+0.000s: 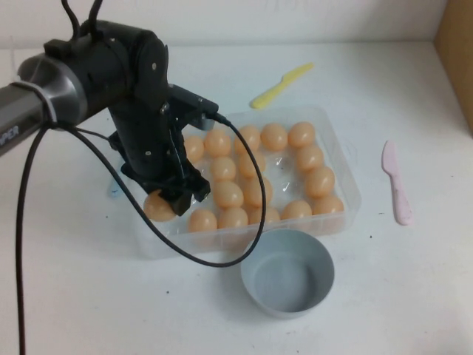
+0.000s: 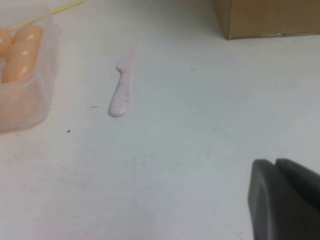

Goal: Take an egg out of the egg box
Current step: Place the egg in the bowl

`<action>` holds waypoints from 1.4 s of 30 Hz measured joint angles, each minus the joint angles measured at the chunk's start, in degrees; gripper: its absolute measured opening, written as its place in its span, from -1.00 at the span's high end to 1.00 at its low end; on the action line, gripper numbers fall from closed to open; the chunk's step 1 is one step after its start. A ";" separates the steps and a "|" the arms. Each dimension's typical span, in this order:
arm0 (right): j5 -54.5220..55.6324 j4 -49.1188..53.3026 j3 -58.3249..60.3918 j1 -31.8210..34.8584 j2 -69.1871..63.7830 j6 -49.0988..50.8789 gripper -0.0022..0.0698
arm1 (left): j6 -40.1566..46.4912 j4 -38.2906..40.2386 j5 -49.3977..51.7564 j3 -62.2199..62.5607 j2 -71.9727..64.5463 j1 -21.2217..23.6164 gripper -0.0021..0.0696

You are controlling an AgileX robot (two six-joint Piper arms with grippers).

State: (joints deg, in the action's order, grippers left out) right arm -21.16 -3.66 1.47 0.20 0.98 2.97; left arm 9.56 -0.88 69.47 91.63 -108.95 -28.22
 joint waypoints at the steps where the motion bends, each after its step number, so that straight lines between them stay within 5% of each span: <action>1: 0.00 0.00 0.00 0.00 0.00 0.00 0.99 | 0.00 -0.25 0.00 0.00 1.08 -0.55 0.00; 17: 0.00 0.00 0.00 0.00 0.00 0.00 0.99 | 0.22 0.88 -5.81 0.00 5.66 -21.97 0.00; 34: 0.00 0.00 0.00 0.00 0.00 0.00 0.99 | 5.93 3.88 -11.65 -0.11 -6.28 -22.37 -0.01; 42: 0.00 0.00 0.00 0.00 0.00 0.00 0.99 | 6.32 3.88 -11.69 -0.23 -6.30 -22.37 -0.56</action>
State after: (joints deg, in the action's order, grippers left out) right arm -21.16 -3.66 1.47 0.20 0.98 2.97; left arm 15.87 3.00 57.78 91.40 -115.25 -50.59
